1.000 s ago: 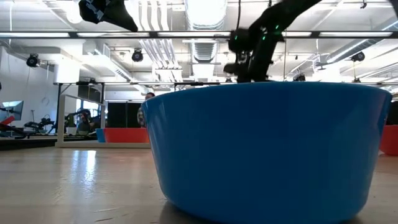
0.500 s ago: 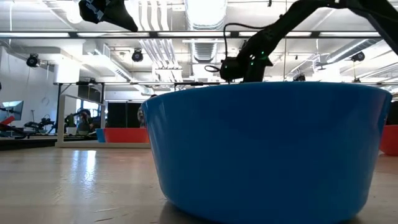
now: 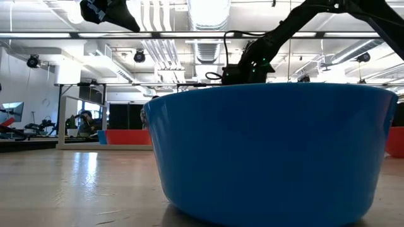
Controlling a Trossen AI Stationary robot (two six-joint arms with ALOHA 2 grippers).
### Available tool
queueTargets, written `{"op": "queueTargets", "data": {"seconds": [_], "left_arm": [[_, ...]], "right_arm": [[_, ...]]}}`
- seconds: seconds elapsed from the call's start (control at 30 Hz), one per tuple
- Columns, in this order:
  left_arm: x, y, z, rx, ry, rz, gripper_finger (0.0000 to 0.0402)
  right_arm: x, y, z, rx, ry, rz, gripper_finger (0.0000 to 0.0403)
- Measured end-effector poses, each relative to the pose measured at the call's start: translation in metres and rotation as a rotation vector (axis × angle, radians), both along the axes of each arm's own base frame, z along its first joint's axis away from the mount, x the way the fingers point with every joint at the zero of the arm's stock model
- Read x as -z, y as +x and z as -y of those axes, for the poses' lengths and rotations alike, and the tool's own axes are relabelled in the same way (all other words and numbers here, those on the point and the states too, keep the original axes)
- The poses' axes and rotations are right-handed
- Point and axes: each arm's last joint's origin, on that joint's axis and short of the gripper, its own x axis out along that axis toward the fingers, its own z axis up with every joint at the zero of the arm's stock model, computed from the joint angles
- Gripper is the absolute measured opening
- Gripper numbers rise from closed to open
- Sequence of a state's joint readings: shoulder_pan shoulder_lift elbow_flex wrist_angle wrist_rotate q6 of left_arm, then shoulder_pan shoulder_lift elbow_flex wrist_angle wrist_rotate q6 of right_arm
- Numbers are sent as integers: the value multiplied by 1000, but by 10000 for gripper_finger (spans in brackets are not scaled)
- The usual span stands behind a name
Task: Pick & Place Mini bowls
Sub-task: Stack the top orange bowl on the orange bowl on the shelf
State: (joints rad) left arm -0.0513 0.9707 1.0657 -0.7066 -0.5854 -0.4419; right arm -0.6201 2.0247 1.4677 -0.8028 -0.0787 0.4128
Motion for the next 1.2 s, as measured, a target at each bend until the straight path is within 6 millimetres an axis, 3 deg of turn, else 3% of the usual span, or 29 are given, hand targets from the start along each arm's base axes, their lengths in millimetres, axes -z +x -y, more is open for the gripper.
{"op": "queueTargets", "data": {"seconds": [0.07,0.23,0.43,0.63,0.77,0.9,1.0,1.2], "left_arm": [[0,0,0,0,0,0,0],[0,0,0,0,1,0,0],[0,0,0,2,3,-2,0],[0,0,0,9,14,-10,0],[0,0,0,9,16,-11,0],[0,0,0,9,15,-7,0],[-1,0,0,9,15,-3,0],[-2,2,0,7,14,20,0]], "right_arm": [[0,0,0,-19,-7,-2,20],[-12,-2,-1,-32,-37,13,10],[-66,-12,-16,-47,-127,121,9],[-126,-18,-61,-213,-183,296,8],[-150,-15,-101,-333,-208,377,8],[-156,-5,-135,-433,-204,421,8],[-150,8,-153,-490,-190,435,8],[-126,40,-168,-541,-155,406,8]]}}
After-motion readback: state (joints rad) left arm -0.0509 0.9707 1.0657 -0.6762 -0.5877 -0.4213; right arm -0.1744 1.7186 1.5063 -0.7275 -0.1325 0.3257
